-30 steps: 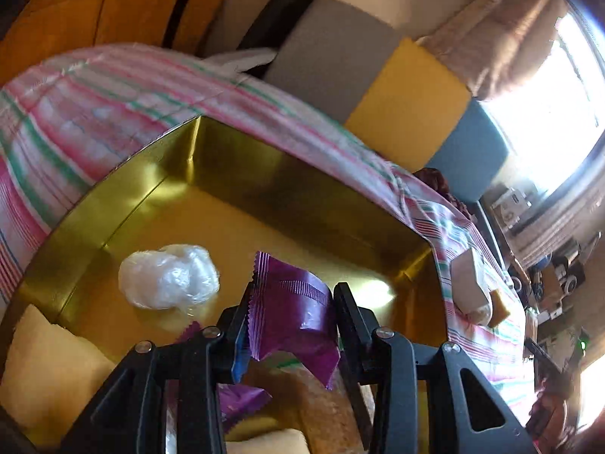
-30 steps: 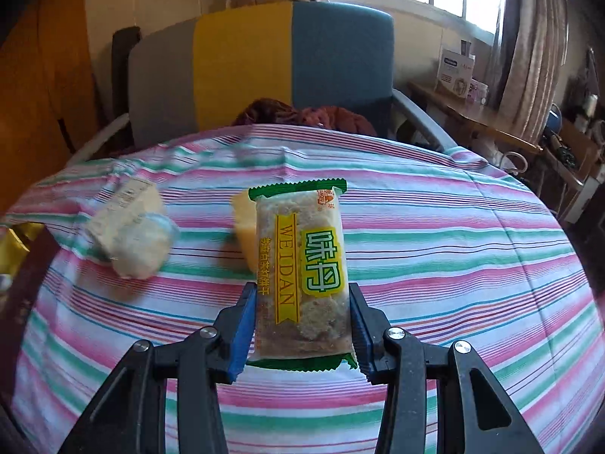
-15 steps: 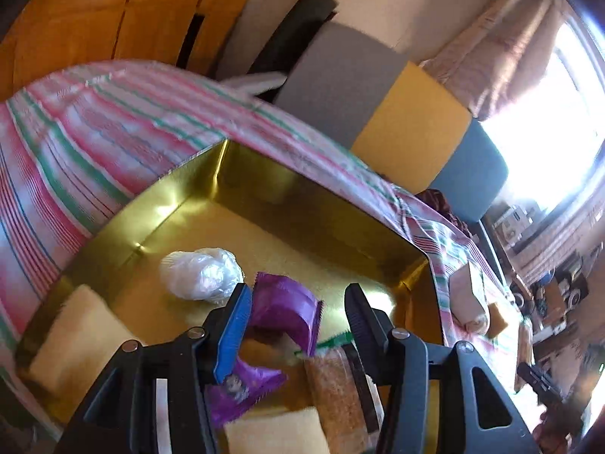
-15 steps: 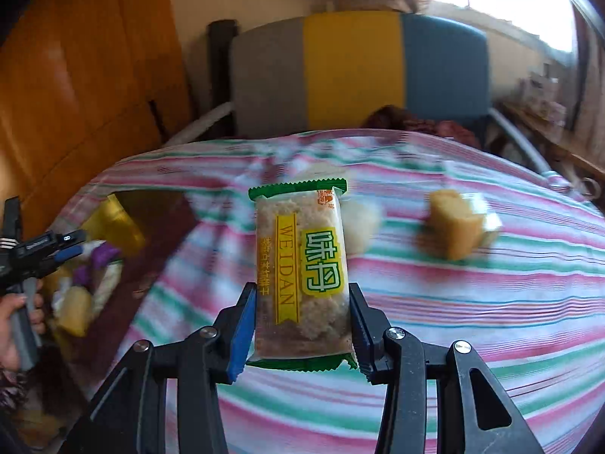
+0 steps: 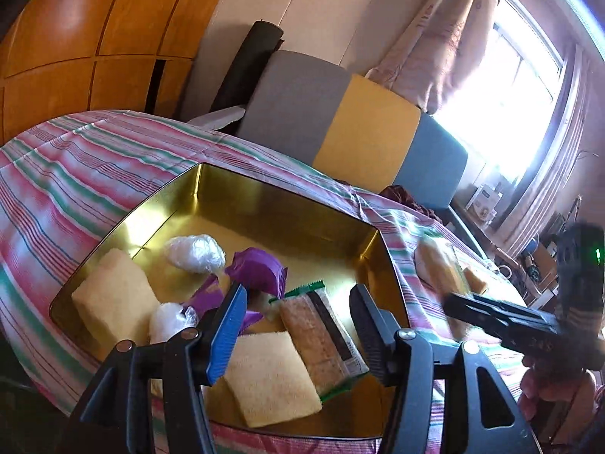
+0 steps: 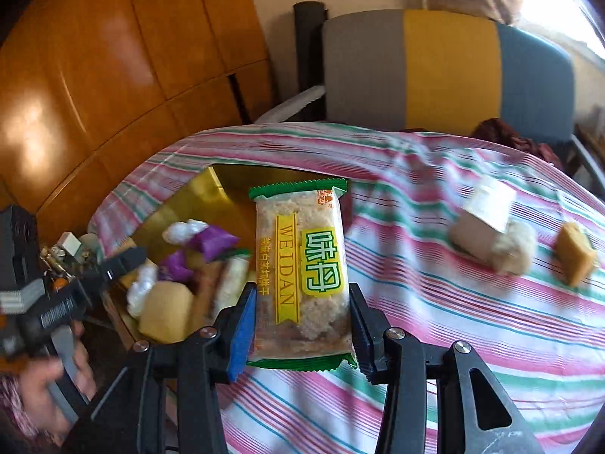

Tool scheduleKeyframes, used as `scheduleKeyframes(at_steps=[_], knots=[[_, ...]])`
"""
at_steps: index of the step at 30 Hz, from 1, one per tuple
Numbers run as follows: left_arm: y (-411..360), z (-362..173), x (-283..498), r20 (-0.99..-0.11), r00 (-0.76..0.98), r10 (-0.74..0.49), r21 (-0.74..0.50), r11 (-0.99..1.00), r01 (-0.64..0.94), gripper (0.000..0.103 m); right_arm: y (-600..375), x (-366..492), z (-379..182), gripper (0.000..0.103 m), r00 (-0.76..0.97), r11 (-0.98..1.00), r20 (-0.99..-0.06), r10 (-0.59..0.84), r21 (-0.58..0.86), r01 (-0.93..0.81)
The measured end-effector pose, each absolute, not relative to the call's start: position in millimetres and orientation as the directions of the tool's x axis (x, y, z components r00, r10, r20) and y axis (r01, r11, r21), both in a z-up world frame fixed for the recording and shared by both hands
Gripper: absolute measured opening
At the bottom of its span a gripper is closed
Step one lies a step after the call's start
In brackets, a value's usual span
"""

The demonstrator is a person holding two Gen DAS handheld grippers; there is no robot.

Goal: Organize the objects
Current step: 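Release the purple pack with the left tool while the right tool drops the WEIDAN pack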

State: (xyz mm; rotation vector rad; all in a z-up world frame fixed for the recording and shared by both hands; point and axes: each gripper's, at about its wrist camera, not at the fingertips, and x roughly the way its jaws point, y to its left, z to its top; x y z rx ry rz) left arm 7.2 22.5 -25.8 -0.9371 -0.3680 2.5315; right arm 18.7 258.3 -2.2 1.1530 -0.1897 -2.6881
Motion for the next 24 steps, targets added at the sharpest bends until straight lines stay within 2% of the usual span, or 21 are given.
scheduleKeyframes(at_steps=[6, 12, 16, 24], knots=[[15, -28, 9, -0.572, -0.706, 0.419, -0.364, -0.9, -0.239, 0.057, 214, -16, -10, 0.046, -0.653, -0.98, -0.732, -0.198, 0.136, 0.145], [-5, -30, 2, -0.578, -0.717, 0.39, -0.402, -0.901, -0.166, 0.057, 204, -39, -29, 0.047, -0.616, -0.99, -0.775, -0.141, 0.104, 0.096], [-12, -32, 0, -0.578, -0.72, 0.385, -0.416, -0.898, -0.146, 0.058, 204, -40, -30, 0.054, -0.625, -0.99, -0.767, -0.144, 0.113, 0.089], [-6, -34, 1, -0.585, -0.706, 0.398, -0.413, -0.896, -0.163, 0.058, 210, -24, -23, 0.057, -0.646, -0.984, -0.744, -0.174, 0.156, 0.085]])
